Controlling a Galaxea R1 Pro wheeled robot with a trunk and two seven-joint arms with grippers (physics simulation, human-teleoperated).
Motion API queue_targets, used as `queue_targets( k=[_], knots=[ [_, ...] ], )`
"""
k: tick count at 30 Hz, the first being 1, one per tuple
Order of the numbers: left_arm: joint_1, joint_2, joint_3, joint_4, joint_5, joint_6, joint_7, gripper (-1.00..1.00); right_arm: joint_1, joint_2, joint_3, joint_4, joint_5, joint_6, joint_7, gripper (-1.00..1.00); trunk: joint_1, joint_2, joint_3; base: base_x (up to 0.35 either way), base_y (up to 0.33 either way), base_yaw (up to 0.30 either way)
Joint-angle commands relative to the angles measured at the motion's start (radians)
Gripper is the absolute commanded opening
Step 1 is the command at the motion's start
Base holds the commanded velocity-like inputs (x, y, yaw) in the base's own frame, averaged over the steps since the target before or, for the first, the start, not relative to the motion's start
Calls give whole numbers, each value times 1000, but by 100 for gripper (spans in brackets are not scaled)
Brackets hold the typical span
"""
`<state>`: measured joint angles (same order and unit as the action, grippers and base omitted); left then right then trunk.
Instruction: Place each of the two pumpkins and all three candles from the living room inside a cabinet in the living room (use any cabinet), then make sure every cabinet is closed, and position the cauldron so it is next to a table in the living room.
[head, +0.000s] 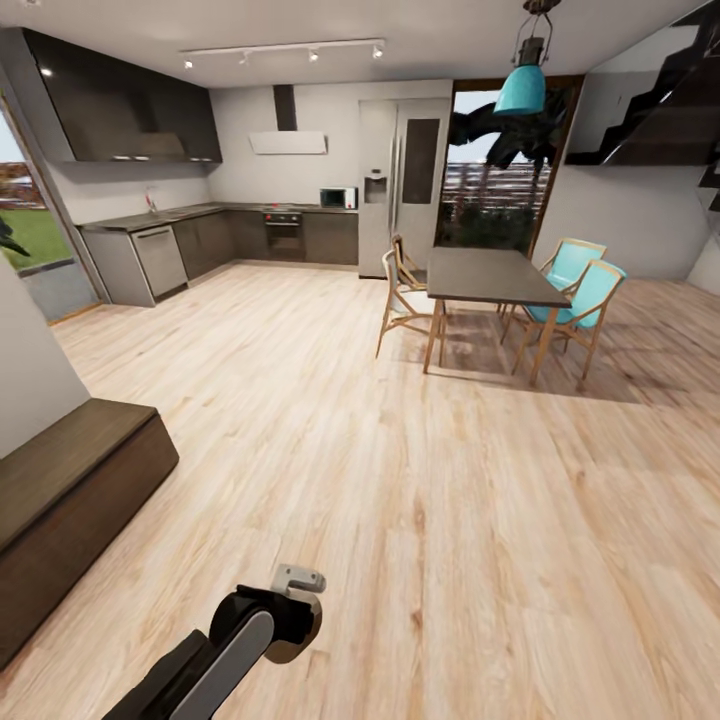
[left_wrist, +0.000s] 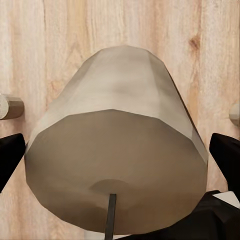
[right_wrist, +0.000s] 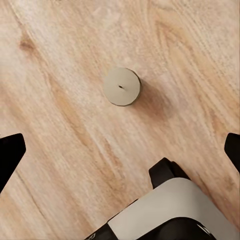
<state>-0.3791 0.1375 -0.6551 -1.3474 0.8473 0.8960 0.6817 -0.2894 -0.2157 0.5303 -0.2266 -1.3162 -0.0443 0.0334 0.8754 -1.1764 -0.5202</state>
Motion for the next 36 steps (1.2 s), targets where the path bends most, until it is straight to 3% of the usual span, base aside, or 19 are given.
queue_targets(
  k=[1, 5, 10, 13, 20, 24, 36],
  knots=[
    [-1, 1, -4, -1, 10, 0, 11, -100, -1, -1, 7, 0, -11, -4, 3, 100, 0, -1, -1, 54, -82, 71],
    [-1, 1, -8, -2, 10, -1, 12, -100, -1, 0, 7, 0, -11, 1, -16, 100, 0, -1, -1, 101, -138, 21],
    [-1, 0, -8, -5, 11, 0, 11, -100, -1, 0, 7, -14, -7, 9, -160, 100, 0, -1, -1, 16, -22, 2],
    [-1, -3, -8, -19, 12, 0, 11, -100, -2, 1, 7, -26, -6, 32, -210, 100, 0, -1, -1, 2, -3, 0],
    [-1, -3, -6, -39, 25, 0, 10, -100, -40, 0, 7, -48, -6, 202, -223, 100, 8, -15, -7, 0, 0, 0],
    [-1, 0, 0, -48, 99, 0, 12, -100, -45, 0, 8, -66, 1, 188, -207, 100, 23, -43, -20, 0, 0, 0],
    [-1, 5, 5, -58, 115, 0, 12, -100, -45, -1, 11, -103, 27, 178, -195, 100, 69, -127, -57, 0, 0, 0]
  ],
)
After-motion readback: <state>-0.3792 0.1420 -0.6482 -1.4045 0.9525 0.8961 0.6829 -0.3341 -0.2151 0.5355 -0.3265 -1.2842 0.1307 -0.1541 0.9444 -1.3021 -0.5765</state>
